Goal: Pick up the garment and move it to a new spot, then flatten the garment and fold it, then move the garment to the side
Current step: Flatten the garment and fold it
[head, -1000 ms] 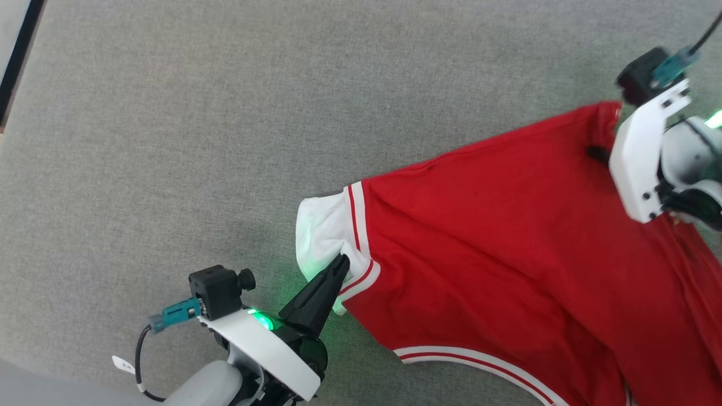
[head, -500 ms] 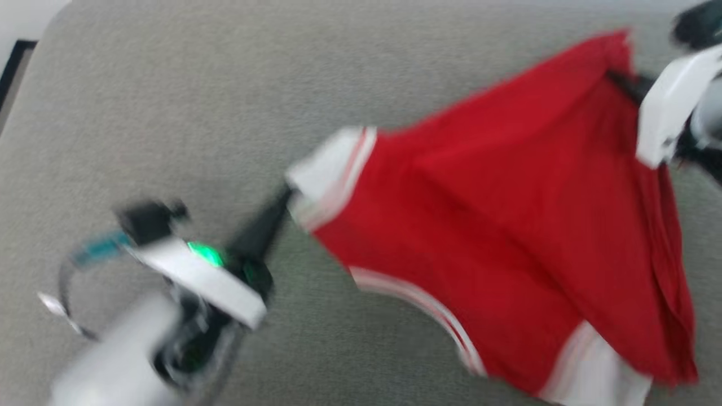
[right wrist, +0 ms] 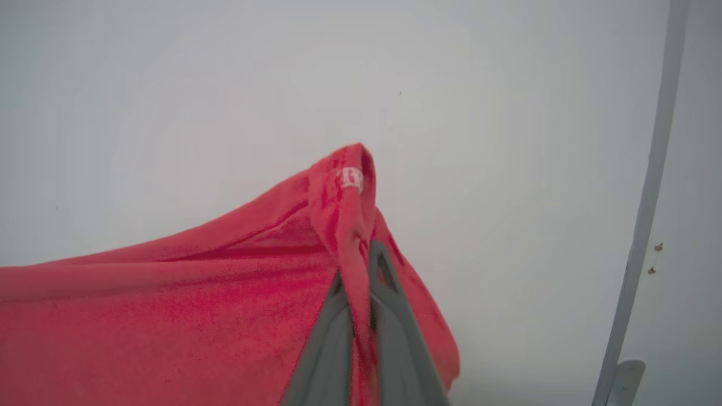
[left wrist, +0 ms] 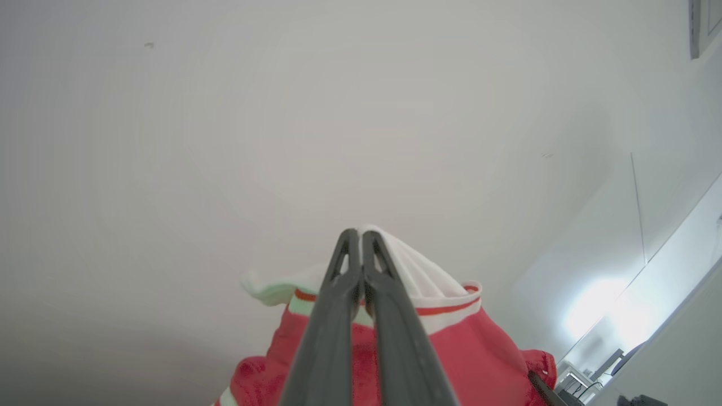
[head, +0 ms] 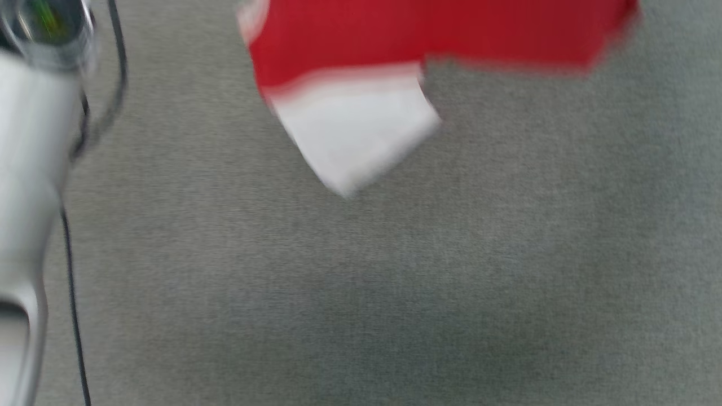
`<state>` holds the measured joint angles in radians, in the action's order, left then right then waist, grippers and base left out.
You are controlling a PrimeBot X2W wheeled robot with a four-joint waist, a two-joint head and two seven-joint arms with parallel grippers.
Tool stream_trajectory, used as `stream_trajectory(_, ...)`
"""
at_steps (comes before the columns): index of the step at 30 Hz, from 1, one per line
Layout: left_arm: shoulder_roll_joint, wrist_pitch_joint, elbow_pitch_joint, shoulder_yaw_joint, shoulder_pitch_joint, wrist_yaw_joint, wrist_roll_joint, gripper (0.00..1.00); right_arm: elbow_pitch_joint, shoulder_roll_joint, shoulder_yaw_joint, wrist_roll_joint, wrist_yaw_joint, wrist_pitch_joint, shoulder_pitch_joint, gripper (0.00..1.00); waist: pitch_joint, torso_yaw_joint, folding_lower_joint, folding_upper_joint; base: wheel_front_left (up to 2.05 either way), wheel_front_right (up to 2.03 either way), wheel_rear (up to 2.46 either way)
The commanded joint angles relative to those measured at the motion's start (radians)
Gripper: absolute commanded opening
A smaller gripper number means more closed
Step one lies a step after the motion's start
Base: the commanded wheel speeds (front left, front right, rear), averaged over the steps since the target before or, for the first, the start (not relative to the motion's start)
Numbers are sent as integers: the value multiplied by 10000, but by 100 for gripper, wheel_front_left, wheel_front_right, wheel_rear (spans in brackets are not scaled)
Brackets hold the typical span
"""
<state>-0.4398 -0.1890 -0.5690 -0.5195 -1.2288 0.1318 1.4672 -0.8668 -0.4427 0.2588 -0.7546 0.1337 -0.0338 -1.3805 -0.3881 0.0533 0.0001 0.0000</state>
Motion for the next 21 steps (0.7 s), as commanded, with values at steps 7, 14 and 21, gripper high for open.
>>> stream_trajectory(7,574,-454,-1335,907,-2952,-26,344,0,-1854,357,-855,646,-62,1156,-1988,0,-611,-376,-1,0,0,0,0)
stream_trajectory(14,819,-196,-821,624,-1560,-26,767,0,-2663,707,-462,765,-58,945,-1127,0,-758,-251,-1,0,0,0,0)
stream_trajectory(21,790,-358,1413,-31,1813,-23,917,0,-1993,684,56,-154,-44,506,1244,0,-658,-41,-1,0,0,0,0)
